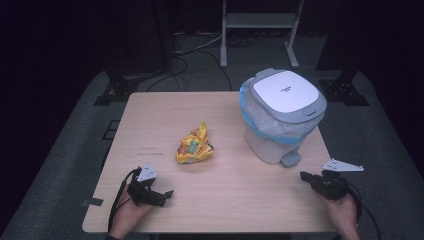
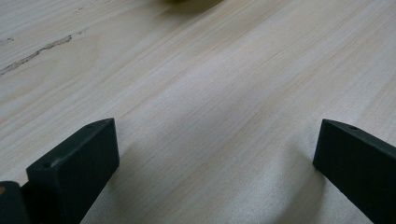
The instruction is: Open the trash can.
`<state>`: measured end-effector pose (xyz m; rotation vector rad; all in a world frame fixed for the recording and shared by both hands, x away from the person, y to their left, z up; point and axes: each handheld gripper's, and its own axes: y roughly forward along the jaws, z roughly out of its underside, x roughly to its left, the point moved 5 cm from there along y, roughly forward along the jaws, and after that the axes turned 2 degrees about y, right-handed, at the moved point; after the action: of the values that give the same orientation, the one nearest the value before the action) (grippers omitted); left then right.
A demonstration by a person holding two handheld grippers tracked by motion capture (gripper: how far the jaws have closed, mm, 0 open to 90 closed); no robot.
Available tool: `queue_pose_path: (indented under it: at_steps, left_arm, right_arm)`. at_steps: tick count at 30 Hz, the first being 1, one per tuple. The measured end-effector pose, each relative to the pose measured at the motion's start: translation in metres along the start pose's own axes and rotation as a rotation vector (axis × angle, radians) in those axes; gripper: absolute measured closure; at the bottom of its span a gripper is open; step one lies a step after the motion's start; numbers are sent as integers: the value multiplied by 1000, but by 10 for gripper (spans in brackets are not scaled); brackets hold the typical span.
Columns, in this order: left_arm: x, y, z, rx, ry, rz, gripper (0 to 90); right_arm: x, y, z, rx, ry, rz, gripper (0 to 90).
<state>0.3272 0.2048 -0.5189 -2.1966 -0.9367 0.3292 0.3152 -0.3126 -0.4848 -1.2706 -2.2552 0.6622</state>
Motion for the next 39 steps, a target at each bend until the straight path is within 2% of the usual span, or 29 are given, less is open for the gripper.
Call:
queue_pose_path:
  at_steps: [9,15,30,39]
  left_arm:
    - [0,0,0,0,0,0,0]
    - [0,0,0,0,0,0,0]
    - [0,0,0,0,-2,0,0]
    - [0,0,0,3,2,1,0]
  right_arm:
    - [2,-13,-17,-41,4,-11,900]
    - [6,-23,-31,-64,-22,-23,900]
    - [8,-45,-62,-116,-40,-28,900]
    - [14,-56,-81,-140,-46,-40,900]
